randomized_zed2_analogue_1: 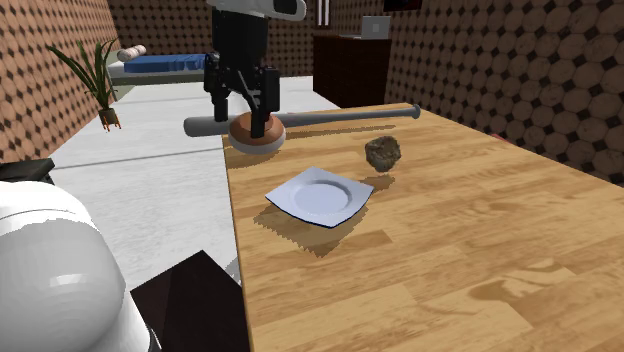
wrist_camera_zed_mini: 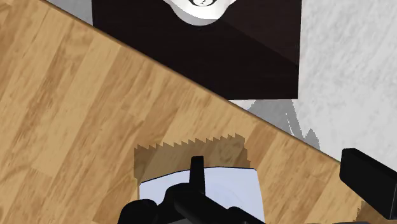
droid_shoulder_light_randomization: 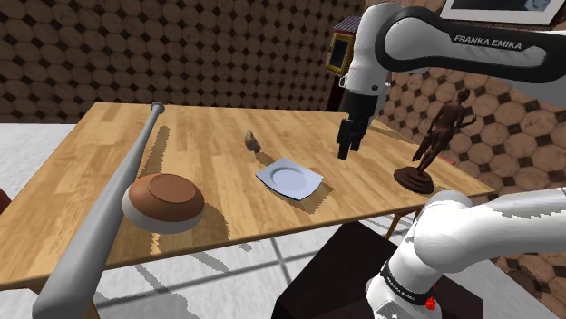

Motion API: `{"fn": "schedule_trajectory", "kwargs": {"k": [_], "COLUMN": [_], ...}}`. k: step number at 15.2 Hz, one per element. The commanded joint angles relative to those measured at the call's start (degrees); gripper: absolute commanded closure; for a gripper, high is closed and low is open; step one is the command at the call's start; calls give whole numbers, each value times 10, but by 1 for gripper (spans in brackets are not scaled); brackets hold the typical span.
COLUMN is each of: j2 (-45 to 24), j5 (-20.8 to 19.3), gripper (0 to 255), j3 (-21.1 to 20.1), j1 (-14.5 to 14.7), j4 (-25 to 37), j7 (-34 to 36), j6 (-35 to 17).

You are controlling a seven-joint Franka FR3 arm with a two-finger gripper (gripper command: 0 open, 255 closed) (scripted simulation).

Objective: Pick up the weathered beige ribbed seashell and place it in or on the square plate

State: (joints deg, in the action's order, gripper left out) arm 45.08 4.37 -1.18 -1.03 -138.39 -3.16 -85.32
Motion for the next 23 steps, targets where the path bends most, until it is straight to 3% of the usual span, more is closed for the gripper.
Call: {"fn": "schedule_trajectory", "kwargs": {"k": [1, 12, 23], "j2": [0, -256, -523], "j5": [0, -37, -129], "gripper": [0, 0, 0], "j3": [0, -66, -91], "j1": [0, -22, -25], "j4": [0, 141, 380], "j7": [0, 111, 230], "j6": [0, -113, -118]}}
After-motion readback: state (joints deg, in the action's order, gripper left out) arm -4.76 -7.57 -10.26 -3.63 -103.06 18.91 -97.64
